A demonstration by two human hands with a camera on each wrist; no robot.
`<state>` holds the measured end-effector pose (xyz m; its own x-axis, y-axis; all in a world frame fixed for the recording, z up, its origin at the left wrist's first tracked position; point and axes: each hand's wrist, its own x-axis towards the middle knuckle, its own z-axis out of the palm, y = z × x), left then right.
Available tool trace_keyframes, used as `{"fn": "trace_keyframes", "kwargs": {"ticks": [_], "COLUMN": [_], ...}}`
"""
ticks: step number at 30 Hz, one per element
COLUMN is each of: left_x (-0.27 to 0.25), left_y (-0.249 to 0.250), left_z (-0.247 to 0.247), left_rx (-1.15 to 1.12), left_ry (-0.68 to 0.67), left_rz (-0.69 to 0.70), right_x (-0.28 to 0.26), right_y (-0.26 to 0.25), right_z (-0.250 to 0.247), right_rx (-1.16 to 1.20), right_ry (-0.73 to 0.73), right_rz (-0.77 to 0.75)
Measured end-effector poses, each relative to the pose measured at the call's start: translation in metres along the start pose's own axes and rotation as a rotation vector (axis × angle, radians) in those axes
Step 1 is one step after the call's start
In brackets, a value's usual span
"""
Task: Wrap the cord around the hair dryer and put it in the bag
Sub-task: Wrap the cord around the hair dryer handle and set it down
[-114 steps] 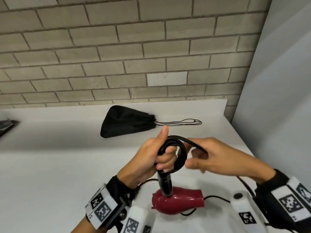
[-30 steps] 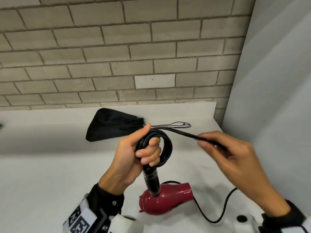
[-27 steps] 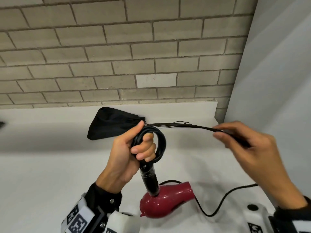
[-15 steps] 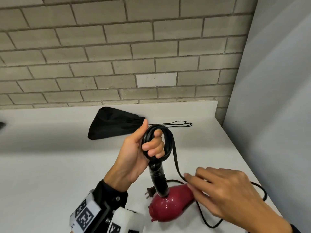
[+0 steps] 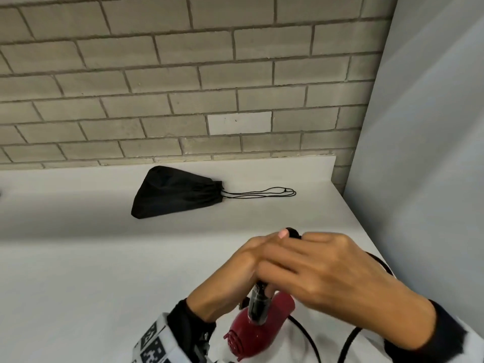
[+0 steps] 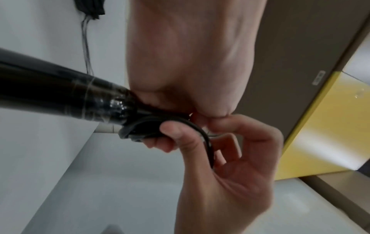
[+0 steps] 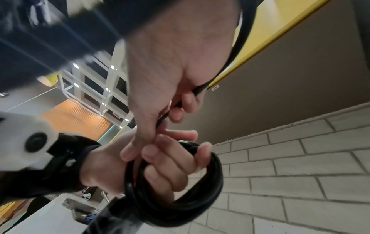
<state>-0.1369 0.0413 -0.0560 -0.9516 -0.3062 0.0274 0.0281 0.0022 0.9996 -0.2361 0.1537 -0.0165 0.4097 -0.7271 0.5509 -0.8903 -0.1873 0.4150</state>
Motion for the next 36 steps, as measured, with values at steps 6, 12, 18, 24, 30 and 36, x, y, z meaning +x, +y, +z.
{"fn": "trace_keyframes", "kwargs": {"ticks": [6, 12, 18, 24, 30, 36], "left_x": [0.001, 0.007, 0.004, 0.008, 0.007, 0.003], "left_y": [0.019, 0.025, 0.02, 0.023, 0.032, 0.048], "left_z": [0.002, 0.001, -0.008, -0.007, -0.03, -0.046], "left_rx": [0.142, 0.122, 0.003, 0.13, -0.109, 0.1], "left_ry": [0.067, 0.002, -0.161, -0.246, -0.188, -0.219], "left_rz": [0.001, -0.063, -0.05, -0.068, -0.045, -0.024], "right_x": [0.009, 0.011, 0.002, 0.005, -0.006, -0.033], "right_y": [0.02, 0.034, 0.052, 0.064, 0.086, 0.107], "right_z": [0.002, 0.012, 0.019, 0.025, 0.02, 0.009], "right_rx": [0.358, 0.703, 0.926, 0.673, 0.477, 0.35], "right_ry": [-0.075, -0.078, 0.029, 0.266, -0.063, -0.062], "right_rz": [0.18, 0.335, 0.612, 0.726, 0.246, 0.26]}}
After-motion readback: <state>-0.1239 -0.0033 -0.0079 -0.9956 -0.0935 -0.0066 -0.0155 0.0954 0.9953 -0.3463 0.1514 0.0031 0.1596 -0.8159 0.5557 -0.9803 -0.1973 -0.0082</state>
